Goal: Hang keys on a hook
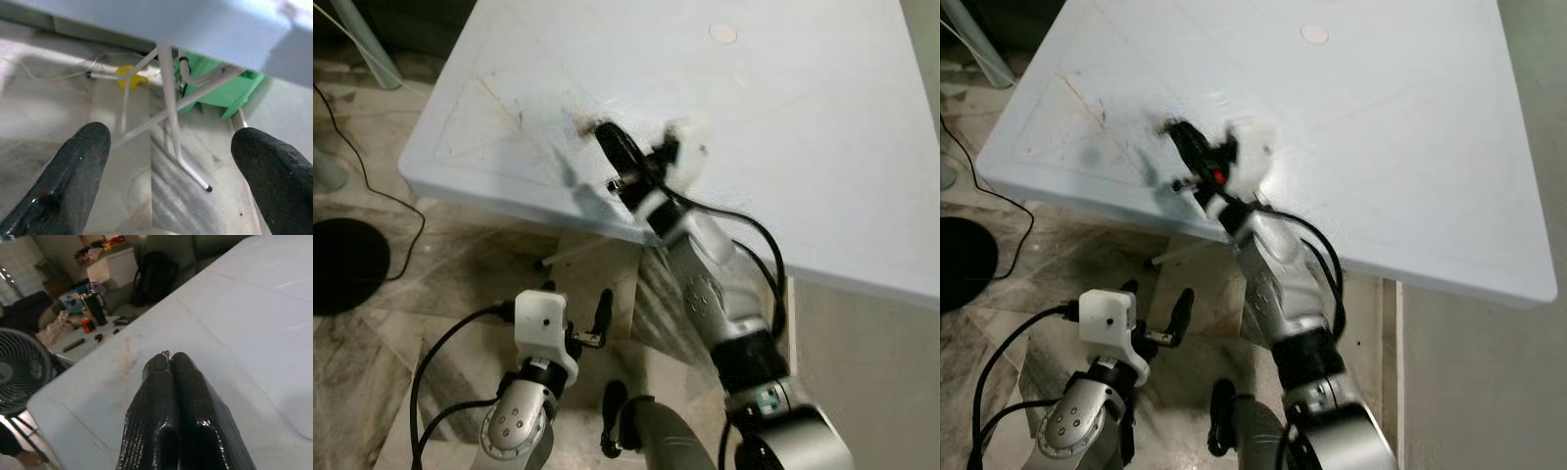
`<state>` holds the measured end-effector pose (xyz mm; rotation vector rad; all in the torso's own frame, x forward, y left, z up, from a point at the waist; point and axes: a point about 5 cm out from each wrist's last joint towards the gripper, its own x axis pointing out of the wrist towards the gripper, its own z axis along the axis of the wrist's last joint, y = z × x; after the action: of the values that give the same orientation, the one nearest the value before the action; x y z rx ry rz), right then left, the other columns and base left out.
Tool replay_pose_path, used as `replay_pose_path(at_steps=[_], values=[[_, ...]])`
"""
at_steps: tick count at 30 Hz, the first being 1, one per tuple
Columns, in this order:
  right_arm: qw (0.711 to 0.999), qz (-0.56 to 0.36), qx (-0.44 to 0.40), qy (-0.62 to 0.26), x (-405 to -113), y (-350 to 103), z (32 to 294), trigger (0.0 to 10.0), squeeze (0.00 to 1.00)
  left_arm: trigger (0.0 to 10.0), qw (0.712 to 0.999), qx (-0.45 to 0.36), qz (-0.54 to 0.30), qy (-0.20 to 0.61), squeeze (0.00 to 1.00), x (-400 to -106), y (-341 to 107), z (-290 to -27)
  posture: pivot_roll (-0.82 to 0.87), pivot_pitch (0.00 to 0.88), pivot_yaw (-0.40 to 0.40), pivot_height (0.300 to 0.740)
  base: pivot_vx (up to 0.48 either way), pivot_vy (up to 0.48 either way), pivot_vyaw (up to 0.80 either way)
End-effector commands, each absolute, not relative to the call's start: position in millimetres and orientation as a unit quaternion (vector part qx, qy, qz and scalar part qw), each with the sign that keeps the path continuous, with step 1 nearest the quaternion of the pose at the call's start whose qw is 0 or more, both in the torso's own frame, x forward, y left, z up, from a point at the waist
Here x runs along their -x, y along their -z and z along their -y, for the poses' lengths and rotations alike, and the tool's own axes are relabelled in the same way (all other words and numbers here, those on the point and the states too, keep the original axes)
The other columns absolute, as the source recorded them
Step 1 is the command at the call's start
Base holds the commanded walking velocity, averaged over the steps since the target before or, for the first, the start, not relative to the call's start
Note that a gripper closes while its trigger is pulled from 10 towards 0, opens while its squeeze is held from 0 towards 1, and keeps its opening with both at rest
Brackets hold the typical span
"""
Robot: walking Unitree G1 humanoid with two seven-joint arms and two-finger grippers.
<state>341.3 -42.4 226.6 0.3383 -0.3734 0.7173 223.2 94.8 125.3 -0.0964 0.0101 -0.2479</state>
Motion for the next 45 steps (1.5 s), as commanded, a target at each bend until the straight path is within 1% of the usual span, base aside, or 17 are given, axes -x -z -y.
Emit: replay_pose_path(at_steps=[1, 3, 4, 5, 6, 7, 8, 13, 14, 15, 19, 22, 26, 29, 33, 39, 45], values=[[0.91, 0.2, -0.157, -0.328, -336, -227, 66, 10.0, 0.0, 10.0, 0.989, 0.06, -0.015, 0.133, 0.0, -222, -120, -90, 0.12, 0.354, -0.18, 0.74, 0.0, 0.0, 0.0], [0.919, 0.2, -0.146, -0.307, -333, -221, 82, 10.0, 0.0, 10.0, 0.989, 0.059, -0.007, 0.133, 0.0, -224, -123, -90, 0.11, 0.345, -0.176, 0.74, 0.0, 0.0, 0.0], [0.92, 0.198, -0.145, -0.304, -332, -219, 86, 10.0, 0.0, 10.0, 0.989, 0.061, -0.006, 0.134, 0.0, -225, -123, -90, 0.11, 0.345, -0.176, 0.74, 0.0, 0.0, 0.0], [0.923, 0.201, -0.143, -0.295, -329, -216, 96, 10.0, 0.0, 10.0, 0.989, 0.066, 0.002, 0.134, 0.0, -227, -126, -91, 0.11, 0.339, -0.172, 0.74, 0.0, 0.0, 0.0], [0.923, 0.201, -0.143, -0.295, -329, -216, 96, 10.0, 0.0, 10.0, 0.989, 0.066, 0.002, 0.134, 0.0, -227, -126, -91, 0.11, 0.339, -0.172, 0.74, 0.0, 0.0, 0.0], [0.93, 0.2, -0.139, -0.277, -325, -213, 109, 10.0, 0.0, 10.0, 0.989, 0.067, 0.006, 0.134, 0.0, -229, -127, -92, 0.11, 0.332, -0.167, 0.74, 0.0, 0.0, 0.0], [0.934, 0.199, -0.135, -0.265, -323, -211, 115, 10.0, 0.0, 10.0, 0.989, 0.065, 0.007, 0.133, 0.0, -230, -128, -93, 0.1, 0.325, -0.162, 0.74, 0.0, 0.0, 0.0], [0.948, 0.201, -0.125, -0.211, -314, -210, 139, 10.0, 0.0, 10.0, 0.989, 0.063, 0.024, 0.135, 0.0, -235, -133, -96, 0.09, 0.303, -0.144, 0.74, 0.0, 0.0, 0.0], [0.948, 0.201, -0.125, -0.211, -314, -210, 139, 10.0, 0.0, 10.0, 0.989, 0.063, 0.024, 0.135, 0.0, -235, -133, -96, 0.09, 0.303, -0.144, 0.74, 0.0, 0.0, 0.0], [0.955, 0.199, -0.116, -0.188, -311, -208, 147, 10.0, 0.0, 10.0, 0.989, 0.063, 0.033, 0.133, 0.0, -238, -137, -97, 0.09, 0.294, -0.136, 0.74, 0.0, 0.0, 0.0], [0.963, 0.192, -0.099, -0.161, -306, -201, 157, 10.0, 0.0, 10.0, 0.988, 0.065, 0.041, 0.131, 0.0, -244, -141, -100, 0.08, 0.278, -0.119, 0.74, 0.0, 0.0, 0.0], [0.973, 0.177, -0.088, -0.122, -302, -192, 169, 10.0, 0.0, 10.0, 0.989, 0.066, 0.043, 0.127, 0.0, -251, -142, -106, 0.07, 0.265, -0.106, 0.74, 0.0, 0.0, 0.0], [0.979, 0.165, -0.08, -0.086, -297, -187, 177, 10.0, 0.0, 10.0, 0.99, 0.081, 0.042, 0.111, 0.0, -259, -140, -115, 0.06, 0.252, -0.096, 0.74, 0.0, 0.0, 0.0], [0.981, 0.161, -0.073, -0.075, -296, -186, 181, 10.0, 0.0, 10.0, 0.99, 0.086, 0.041, 0.105, 0.0, -262, -139, -118, 0.06, 0.247, -0.094, 0.74, 0.0, 0.0, 0.0], [0.987, 0.144, -0.059, -0.035, -295, -177, 196, 10.0, 0.0, 10.0, 0.991, 0.081, 0.042, 0.093, 0.0, -272, -138, -124, 0.06, 0.217, -0.086, 0.74, 0.0, 0.0, 0.0], [0.987, 0.147, -0.057, -0.02, -297, -177, 200, 10.0, 0.0, 10.0, 0.993, 0.082, 0.047, 0.077, 0.0, -282, -139, -135, 0.06, 0.193, -0.082, 0.74, 0.0, 0.0, 0.0], [0.988, 0.146, -0.054, -0.01, -297, -176, 203, 10.0, 0.0, 10.0, 0.993, 0.077, 0.053, 0.072, 0.0, -288, -139, -142, 0.05, 0.188, -0.077, 0.74, 0.0, 0.0, 0.0]])
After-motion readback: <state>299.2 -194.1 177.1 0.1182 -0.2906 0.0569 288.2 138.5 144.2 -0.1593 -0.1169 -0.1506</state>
